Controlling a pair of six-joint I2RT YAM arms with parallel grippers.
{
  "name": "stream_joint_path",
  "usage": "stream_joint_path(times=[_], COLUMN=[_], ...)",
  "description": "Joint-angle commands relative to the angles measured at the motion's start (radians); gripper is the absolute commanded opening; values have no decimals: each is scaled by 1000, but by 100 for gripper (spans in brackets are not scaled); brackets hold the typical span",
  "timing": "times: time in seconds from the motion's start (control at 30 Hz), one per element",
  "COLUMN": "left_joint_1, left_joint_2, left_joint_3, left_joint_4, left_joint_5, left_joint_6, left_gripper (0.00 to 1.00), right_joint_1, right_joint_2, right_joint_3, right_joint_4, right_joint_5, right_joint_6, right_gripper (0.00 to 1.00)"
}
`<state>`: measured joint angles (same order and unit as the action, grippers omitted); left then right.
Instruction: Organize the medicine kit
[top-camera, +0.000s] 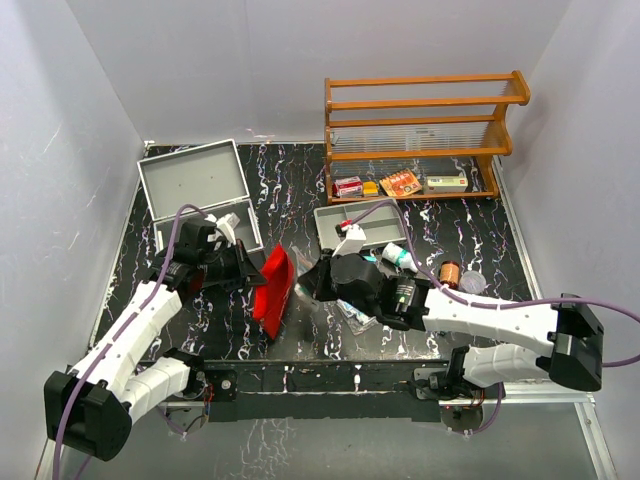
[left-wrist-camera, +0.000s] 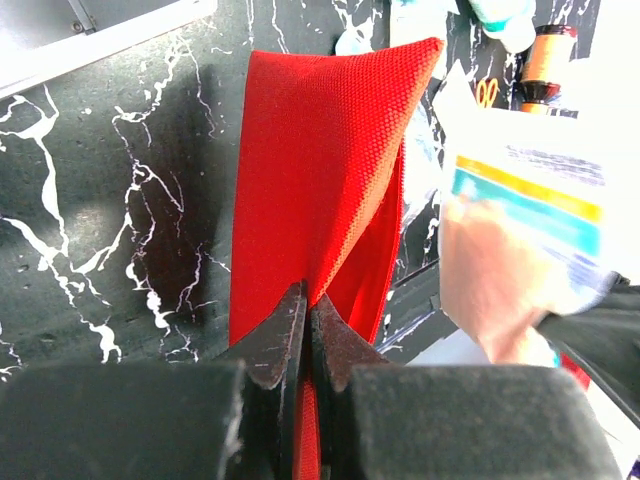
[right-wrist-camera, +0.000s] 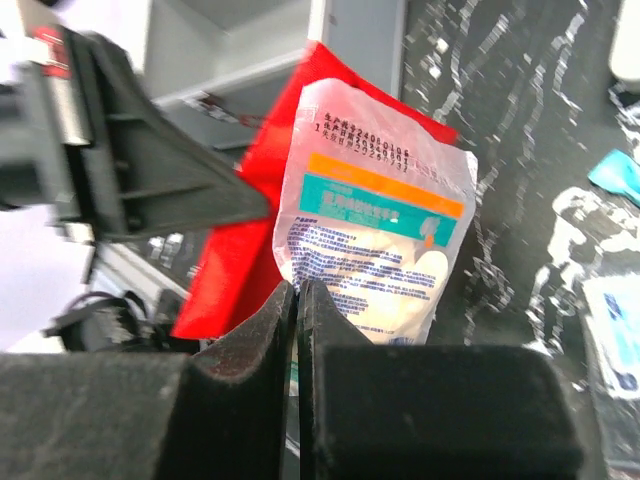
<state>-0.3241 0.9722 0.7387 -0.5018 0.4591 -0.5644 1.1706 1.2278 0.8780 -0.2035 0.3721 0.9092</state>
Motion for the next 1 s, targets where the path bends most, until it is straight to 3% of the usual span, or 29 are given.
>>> stream_joint_path(times=[0.0, 0.2, 0.47, 0.67, 0.97], left_joint_1=[-4, -4, -4, -5, -5], left_joint_2=[-1, -4, -12, -23, -27], left_joint_3=[33, 44, 65, 98, 110], left_joint_4=[49, 62, 42, 2, 1], left_joint_5=[57, 92, 137, 135, 72], left_joint_6=[-45, -98, -148, -173, -201], left_gripper=[0, 0, 0, 0, 0], right_joint_1=[2, 3, 3, 3, 3], right_joint_2=[-53, -39, 28, 60, 58], right_joint_3=[7, -13, -67, -90, -171], right_joint_4=[252, 472, 757, 786, 730], right_joint_5=[9, 2, -17, -9, 56], right_joint_6=[-32, -51, -205, -193, -43], right_gripper=[0, 0, 0, 0, 0])
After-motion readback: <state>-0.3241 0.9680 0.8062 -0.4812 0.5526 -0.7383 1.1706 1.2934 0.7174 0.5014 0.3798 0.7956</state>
